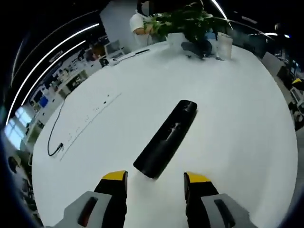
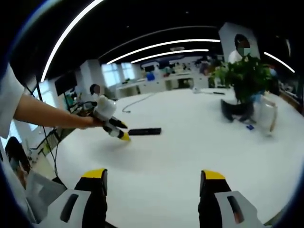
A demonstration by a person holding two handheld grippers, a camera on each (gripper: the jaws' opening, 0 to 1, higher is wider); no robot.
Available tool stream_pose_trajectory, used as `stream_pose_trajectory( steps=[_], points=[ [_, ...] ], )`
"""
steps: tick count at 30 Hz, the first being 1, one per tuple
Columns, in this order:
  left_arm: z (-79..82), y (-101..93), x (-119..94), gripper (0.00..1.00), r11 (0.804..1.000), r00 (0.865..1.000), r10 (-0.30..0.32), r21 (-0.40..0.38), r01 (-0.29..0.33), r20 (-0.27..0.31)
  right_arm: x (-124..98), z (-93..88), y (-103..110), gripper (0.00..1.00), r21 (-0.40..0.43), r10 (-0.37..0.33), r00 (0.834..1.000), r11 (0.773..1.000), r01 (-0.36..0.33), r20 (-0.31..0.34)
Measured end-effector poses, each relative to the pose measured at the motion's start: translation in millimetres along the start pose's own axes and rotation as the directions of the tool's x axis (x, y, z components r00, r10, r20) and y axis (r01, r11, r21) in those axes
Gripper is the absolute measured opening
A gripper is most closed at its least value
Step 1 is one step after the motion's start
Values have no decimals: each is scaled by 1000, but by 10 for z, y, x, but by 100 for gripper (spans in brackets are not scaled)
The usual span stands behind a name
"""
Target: Press the specified remote control buttons in sequence, fully releasing each button before pressing the next.
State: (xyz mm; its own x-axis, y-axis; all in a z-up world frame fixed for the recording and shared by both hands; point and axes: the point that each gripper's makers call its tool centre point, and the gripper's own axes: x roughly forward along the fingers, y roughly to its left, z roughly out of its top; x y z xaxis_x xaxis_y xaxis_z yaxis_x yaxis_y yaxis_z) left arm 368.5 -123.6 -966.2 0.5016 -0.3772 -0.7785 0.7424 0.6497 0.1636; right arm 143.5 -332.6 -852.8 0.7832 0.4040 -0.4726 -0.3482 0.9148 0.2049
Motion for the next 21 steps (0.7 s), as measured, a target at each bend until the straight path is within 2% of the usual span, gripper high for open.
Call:
stream_pose_trajectory(
  steps=[6,7,8,9,13,15,18,19,20,21],
  points=[
    [-169,-108,-133,51,990,998,22,-138,-15,52,-5,8,18,78,-10,5,1000,1000,-5,7],
    [-195,-101,-157,50,991,997,37,-134,-29,63,-6,10,16,78,-8,5,1000,1000,-5,8],
    [-220,-102,-163,50,989,997,31,-143,-21,65,-7,9,16,79,-8,5,1000,1000,-5,8],
    [-254,-111,-171,50,982,998,33,-187,-21,59,-7,9,16,78,-8,5,1000,1000,-5,8],
    [-338,-182,-279,52,981,997,35,-192,-22,66,-10,19,29,79,-17,9,1000,1000,-9,11],
    [-382,-252,-321,53,969,996,25,-249,-3,83,-11,20,32,79,-20,10,1000,1000,-10,12],
    [-457,-316,-384,53,966,995,37,-259,-11,93,-19,31,23,80,-16,9,1000,1000,-8,19],
    [-475,-351,-405,53,960,994,34,-281,-4,102,-22,35,20,80,-15,8,1000,1000,-8,21],
    [-478,-387,-422,53,949,990,32,-316,13,135,-29,43,13,80,-11,6,1000,1000,-6,26],
    [-532,-391,-444,53,946,990,39,-323,7,135,-31,45,9,80,-9,6,1000,1000,-6,28]
  ],
)
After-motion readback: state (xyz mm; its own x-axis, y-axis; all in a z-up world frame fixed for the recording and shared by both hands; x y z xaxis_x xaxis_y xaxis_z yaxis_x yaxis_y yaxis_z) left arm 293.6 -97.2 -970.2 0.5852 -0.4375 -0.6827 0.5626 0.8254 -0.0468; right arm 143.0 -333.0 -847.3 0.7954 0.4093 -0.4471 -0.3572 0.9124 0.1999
